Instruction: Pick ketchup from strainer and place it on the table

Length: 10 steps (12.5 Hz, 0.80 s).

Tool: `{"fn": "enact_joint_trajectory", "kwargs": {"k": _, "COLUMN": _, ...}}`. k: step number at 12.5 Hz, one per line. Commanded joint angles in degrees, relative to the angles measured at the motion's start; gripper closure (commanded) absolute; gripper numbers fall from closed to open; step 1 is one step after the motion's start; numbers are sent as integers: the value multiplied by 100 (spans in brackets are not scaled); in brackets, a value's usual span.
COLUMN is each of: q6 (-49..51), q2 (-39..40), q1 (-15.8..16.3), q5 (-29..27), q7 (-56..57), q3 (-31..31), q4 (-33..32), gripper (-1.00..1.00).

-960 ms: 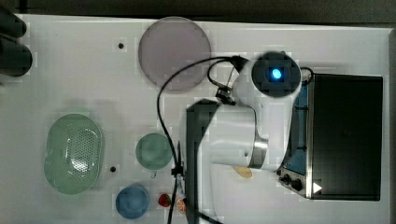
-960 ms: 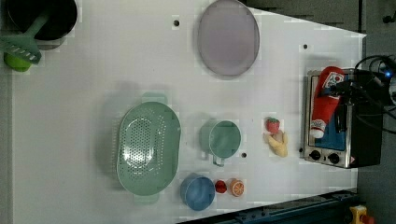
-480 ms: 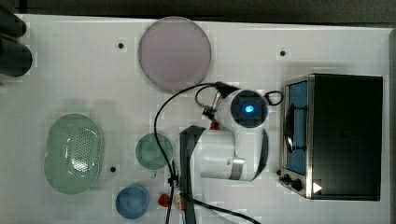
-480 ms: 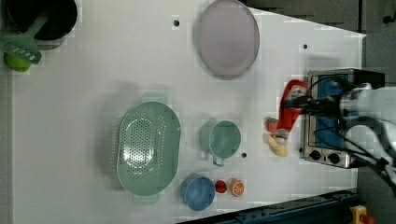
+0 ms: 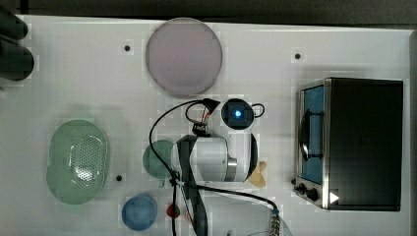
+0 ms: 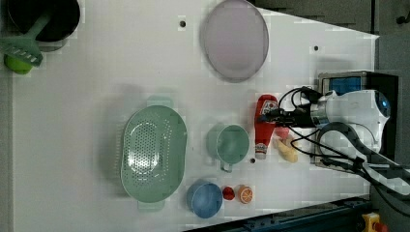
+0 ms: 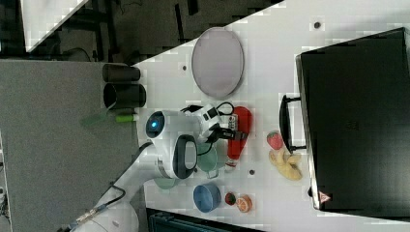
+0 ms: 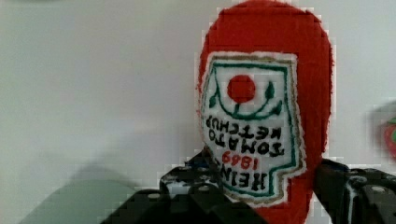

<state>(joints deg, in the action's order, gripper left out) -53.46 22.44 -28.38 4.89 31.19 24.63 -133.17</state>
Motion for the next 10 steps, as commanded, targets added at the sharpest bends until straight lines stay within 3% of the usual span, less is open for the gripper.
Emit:
{"fn": "enact_joint_trajectory", "kwargs": {"k": 1, "q6": -160, "q2": -73, "q1": -83, "q5": 2, "q7": 108, "q3": -147, "q4": 135, "gripper": -38}}
{"fn": "enact_joint_trajectory", "kwargs": {"k": 4, "q6": -112, "q2": -156, "q1": -83, "q5": 3, "q7": 108, "q3": -142, "q4": 160, "gripper": -100}}
{"fn": "enact_joint_trajectory", "kwargs": {"k": 10, "q6": 717, "q2": -1305, "q1": -75, "q5": -11, "q7": -56, "q3": 25, "q4": 1086, "gripper": -100}}
